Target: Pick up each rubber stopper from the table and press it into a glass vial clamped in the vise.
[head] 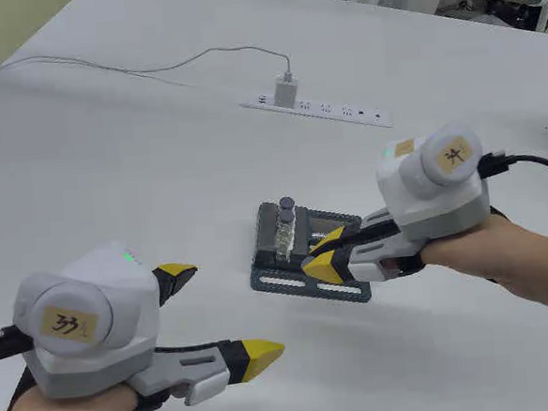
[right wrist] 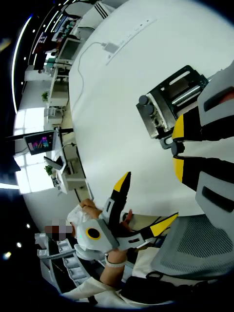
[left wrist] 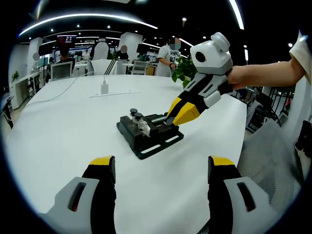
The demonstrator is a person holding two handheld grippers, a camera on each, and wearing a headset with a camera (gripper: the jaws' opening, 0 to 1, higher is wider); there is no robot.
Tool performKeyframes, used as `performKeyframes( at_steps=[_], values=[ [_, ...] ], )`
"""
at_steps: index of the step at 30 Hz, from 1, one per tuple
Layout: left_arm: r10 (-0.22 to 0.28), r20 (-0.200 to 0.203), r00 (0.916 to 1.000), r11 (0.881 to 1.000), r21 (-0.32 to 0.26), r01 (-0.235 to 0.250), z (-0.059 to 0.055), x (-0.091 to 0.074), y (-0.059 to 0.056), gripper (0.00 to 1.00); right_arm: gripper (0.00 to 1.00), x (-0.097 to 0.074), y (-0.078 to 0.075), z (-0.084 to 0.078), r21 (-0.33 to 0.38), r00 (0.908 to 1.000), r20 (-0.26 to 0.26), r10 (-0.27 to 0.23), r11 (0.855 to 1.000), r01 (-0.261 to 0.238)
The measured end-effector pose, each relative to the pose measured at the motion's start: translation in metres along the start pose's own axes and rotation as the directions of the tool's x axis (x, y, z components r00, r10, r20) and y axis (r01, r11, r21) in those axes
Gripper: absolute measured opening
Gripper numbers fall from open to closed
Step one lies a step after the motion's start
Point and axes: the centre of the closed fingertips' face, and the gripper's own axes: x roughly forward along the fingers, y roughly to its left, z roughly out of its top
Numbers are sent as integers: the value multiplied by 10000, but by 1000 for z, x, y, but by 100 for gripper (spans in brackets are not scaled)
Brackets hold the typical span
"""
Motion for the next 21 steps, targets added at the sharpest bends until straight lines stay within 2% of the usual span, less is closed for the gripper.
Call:
performKeyframes(
  at_steps=[2, 5, 9, 10, 14, 15, 16, 17, 19, 21],
  values=[
    [-234, 284, 9993, 9988, -424, 246, 10, 0, -6, 74, 6, -8, 4, 11, 203, 9979, 649, -38, 9998, 25],
    [-397, 491, 9980, 9980, -480, 420, 23, -1, -10, 71, 6, -20, 14, 24, 598, 9893, 1461, -17, 9982, -71],
    [-601, 767, 9952, 9971, -420, 634, 38, 0, -16, 68, 6, -33, 17, 29, 676, 9774, 2114, -66, 9977, -79],
    [-695, 845, 9940, 9965, -398, 730, 42, 1, -19, 65, 6, -38, 20, 34, 872, 9696, 2445, -91, 9961, -126],
    [-953, 997, 9904, 9942, -407, 997, 49, 5, -26, 59, 6, -50, 25, 39, 971, 9468, 3218, -56, 9949, -271],
    [-1045, 1035, 9891, 9933, -387, 1090, 51, 6, -29, 57, 6, -53, 29, 42, 1094, 9370, 3493, -75, 9935, -328],
    [-1127, 1055, 9880, 9924, -375, 1172, 52, 7, -31, 55, 6, -55, 31, 41, 1169, 9353, 3539, -87, 9925, -350],
    [-1287, 1100, 9856, 9906, -322, 1330, 54, 8, -35, 51, 6, -57, 35, 45, 1420, 9204, 3910, -74, 9885, -524],
    [-1393, 1100, 9841, 9893, -287, 1432, 55, 10, -39, 46, 6, -61, 37, 46, 1808, 9076, 4197, -87, 9807, -742],
    [-1612, 1210, 9795, 9861, -214, 1650, 58, 11, -45, 42, 6, -63, 39, 43, 1877, 9014, 4328, -94, 9790, -799]
  ],
)
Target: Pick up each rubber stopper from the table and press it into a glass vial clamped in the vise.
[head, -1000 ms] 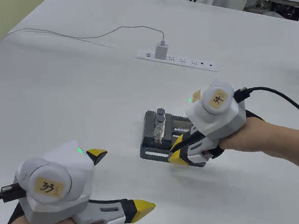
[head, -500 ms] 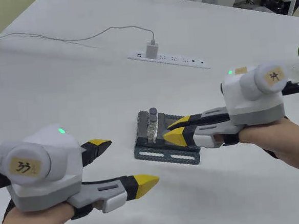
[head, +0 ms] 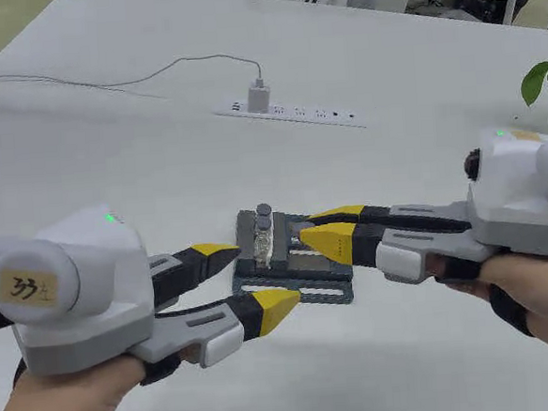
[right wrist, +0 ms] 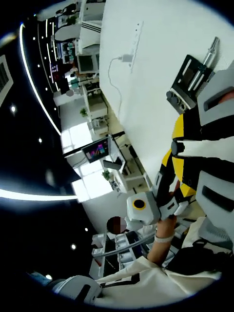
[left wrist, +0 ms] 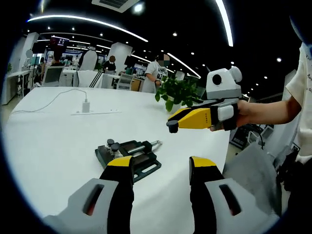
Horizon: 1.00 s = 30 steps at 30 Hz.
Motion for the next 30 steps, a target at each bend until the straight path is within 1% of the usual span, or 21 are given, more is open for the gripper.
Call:
performKeyframes(
  at_steps=[1, 4, 6, 8, 10, 13, 15, 17, 20, 25, 27, 29, 30],
  values=[
    [-105, 61, 9999, 9999, -19, 105, 2, 1, -3, 39, 6, -1, 1, 0, 256, 9998, 200, -24, 9997, 19],
    [-388, 229, 9990, 9992, 61, 386, 7, 5, -11, 32, 6, -4, 4, -2, 646, 9987, 501, 1, 9979, -34],
    [-535, 229, 9983, 9986, 50, 534, 8, 8, -15, 28, 6, -6, 7, -1, 1191, 9963, 862, 50, 9928, -153],
    [-644, 246, 9976, 9979, 75, 642, 10, 10, -17, 24, 6, -8, 6, -4, 1262, 9951, 987, 53, 9918, -178],
    [-771, 290, 9966, 9970, 80, 769, 11, 11, -21, 22, 6, -11, 4, -8, 1356, 9948, 1018, 18, 9906, -157],
    [-941, 352, 9949, 9956, 23, 941, 13, 12, -24, 17, 5, -12, 8, -10, 1511, 9932, 1157, 95, 9881, -271],
    [-1107, 439, 9929, 9938, -29, 1109, 15, 13, -28, 14, 5, -15, 7, -11, 1575, 9919, 1259, 139, 9869, -338],
    [-1208, 513, 9914, 9927, -11, 1210, 17, 13, -31, 10, 5, -15, 10, -13, 1580, 9921, 1246, 146, 9868, -344],
    [-1365, 583, 9889, 9906, -6, 1367, 19, 14, -34, 9, 5, -16, 12, -15, 1591, 9924, 1213, 212, 9864, -406],
    [-1581, 605, 9856, 9873, -84, 1589, 18, 14, -39, 6, 5, -19, 14, -14, 1688, 9910, 1309, 285, 9844, -507],
    [-1626, 578, 9850, 9865, -81, 1633, 17, 14, -41, 6, 5, -21, 15, -15, 1752, 9904, 1316, 415, 9824, -644],
    [-1680, 583, 9841, 9856, -96, 1689, 17, 14, -42, 5, 5, -20, 18, -15, 1875, 9891, 1357, 577, 9788, -829],
    [-1699, 583, 9837, 9853, -102, 1708, 16, 14, -43, 5, 5, -21, 17, -15, 1895, 9890, 1356, 588, 9783, -841]
  ],
)
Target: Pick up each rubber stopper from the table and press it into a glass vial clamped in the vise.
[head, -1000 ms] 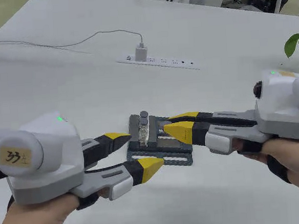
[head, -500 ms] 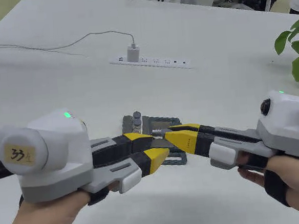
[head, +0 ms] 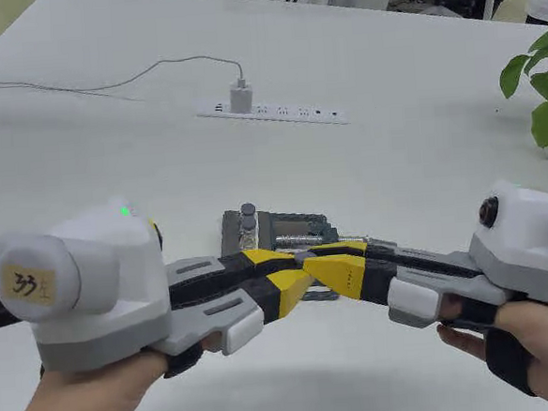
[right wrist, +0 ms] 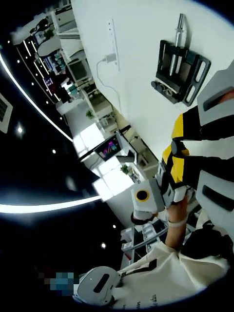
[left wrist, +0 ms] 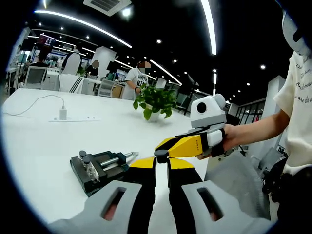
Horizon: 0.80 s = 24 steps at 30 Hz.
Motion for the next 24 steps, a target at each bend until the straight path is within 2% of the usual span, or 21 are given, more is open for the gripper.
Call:
performKeyframes(
  at_steps=[7, 9, 14, 24],
  values=[
    [-418, 146, 9990, 9980, -462, 424, -1, -1, -6, 4, 5, -1, 10, -3, 401, 9982, 58, 599, 9974, -600],
    [-425, 148, 9990, 9978, -498, 432, -2, -1, -6, 4, 5, -3, 7, -3, 463, 9976, 20, 691, 9965, -691],
    [-597, 61, 9982, 9965, -578, 600, -4, -1, -9, 3, 5, -5, 7, -6, 386, 9962, -107, 863, 9956, -858],
    [-820, -15, 9966, 9941, -710, 816, -10, -4, -13, 3, 6, -7, 9, -11, -313, 9938, -425, 1027, 9941, -1040]
  ],
)
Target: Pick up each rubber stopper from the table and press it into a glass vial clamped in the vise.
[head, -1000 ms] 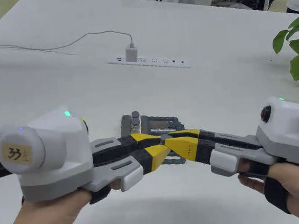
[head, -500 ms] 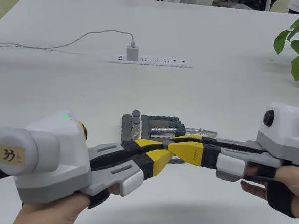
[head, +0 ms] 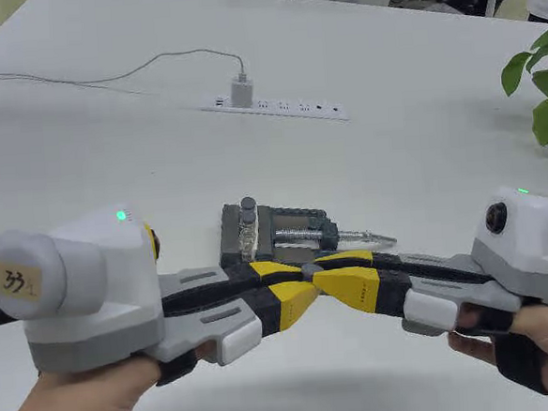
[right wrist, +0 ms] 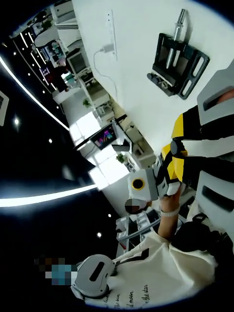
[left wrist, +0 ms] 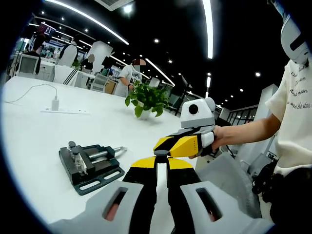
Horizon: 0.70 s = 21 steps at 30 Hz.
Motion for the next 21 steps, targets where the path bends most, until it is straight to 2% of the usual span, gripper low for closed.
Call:
performKeyframes(
  at_steps=[5, 8, 13, 19, 21],
  values=[
    [-8, -11, 10000, 10000, -13, 8, -1, -1, 1, 2, 10, 1, -1, -2, -77, 9997, -207, -140, 9999, 138],
    [153, -168, 9997, 9998, 129, -151, -5, -2, 5, 2, 29, 0, -9, -3, -195, 9974, -353, -630, 9979, 623],
    [345, -459, 9983, 9986, 407, -327, -11, -4, 8, 2, 30, -1, -12, -5, -356, 9941, -634, -884, 9956, 863],
    [557, -1336, 9895, 9900, 1356, -375, -27, -5, 10, 2, 27, -3, -11, -12, -857, 9855, -1502, -784, 9941, 660],
    [599, -1751, 9827, 9831, 1809, -276, -33, -4, 10, 2, 26, -3, -9, -17, -1220, 9757, -2085, -670, 9916, 420]
  ],
)
